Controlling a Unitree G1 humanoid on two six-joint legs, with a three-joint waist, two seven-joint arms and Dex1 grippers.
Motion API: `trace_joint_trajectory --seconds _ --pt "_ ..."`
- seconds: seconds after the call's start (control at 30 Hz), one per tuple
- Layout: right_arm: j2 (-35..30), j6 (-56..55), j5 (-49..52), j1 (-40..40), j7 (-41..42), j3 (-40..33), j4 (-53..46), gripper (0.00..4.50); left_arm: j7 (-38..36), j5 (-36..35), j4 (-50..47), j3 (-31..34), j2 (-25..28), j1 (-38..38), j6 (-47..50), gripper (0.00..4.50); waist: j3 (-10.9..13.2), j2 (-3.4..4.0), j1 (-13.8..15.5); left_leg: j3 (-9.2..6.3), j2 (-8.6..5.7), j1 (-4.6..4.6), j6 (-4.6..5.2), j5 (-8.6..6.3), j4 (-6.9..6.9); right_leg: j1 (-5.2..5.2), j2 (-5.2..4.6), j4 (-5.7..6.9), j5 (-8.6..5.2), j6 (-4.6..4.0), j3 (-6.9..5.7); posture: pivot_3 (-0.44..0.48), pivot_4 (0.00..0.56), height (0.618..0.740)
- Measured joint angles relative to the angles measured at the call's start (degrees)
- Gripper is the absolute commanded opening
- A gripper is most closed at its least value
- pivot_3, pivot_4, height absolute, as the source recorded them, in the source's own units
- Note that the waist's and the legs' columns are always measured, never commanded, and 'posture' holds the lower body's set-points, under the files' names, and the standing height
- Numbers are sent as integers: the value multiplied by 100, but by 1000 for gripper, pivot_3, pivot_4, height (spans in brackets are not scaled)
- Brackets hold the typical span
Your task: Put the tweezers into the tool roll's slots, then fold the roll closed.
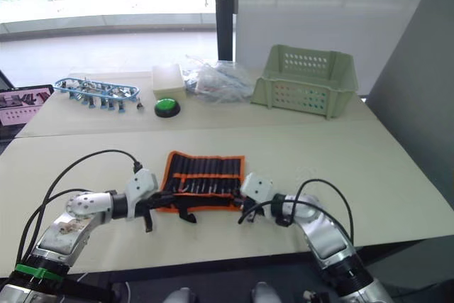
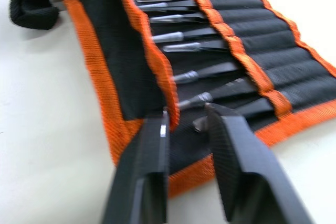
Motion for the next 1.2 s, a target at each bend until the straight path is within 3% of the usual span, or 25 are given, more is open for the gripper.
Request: trace_joint_trajectory --seconds 0.07,0.33,0.63,0.87,0.97,1.2 --pt "49 89 55 25 -40 -119 -60 2906 3 5 44 0 0 -39 -2 0 0 0 7 0 0 -2 0 0 0 -2 0 1 0 0 0 0 150 720" --pt "51 -308 458 359 184 -457 -1003 2906 14 101 222 58 20 -195 -1 0 0 0 -1 0 0 -4 0 0 0 -3 0 -1 -1 1 0 0 150 720" --pt "504 -615 -251 322 -80 451 -939 11 -16 158 265 59 20 -213 -30 0 0 0 9 1 1 -4 0 0 0 -4 0 0 -1 1 0 0 150 720" --pt "1079 -510 -689 6 -809 460 69 11 -22 178 294 63 20 -226 -92 0 0 0 8 1 2 -7 0 0 0 -6 1 0 0 -1 0 0 150 720" --pt "1096 -383 -770 2 -879 470 247 0 -9 184 296 77 20 -227 -117 776 0 0 9 1 1 -8 0 0 0 -6 0 -1 0 -1 0 0 150 720" --pt "1282 57 -724 10 -893 452 267 0 -1 77 188 478 77 -162 -112 3195 0 0 -5 1 8 -2 0 0 -1 -4 6 0 0 -1 -1 0 150 720"
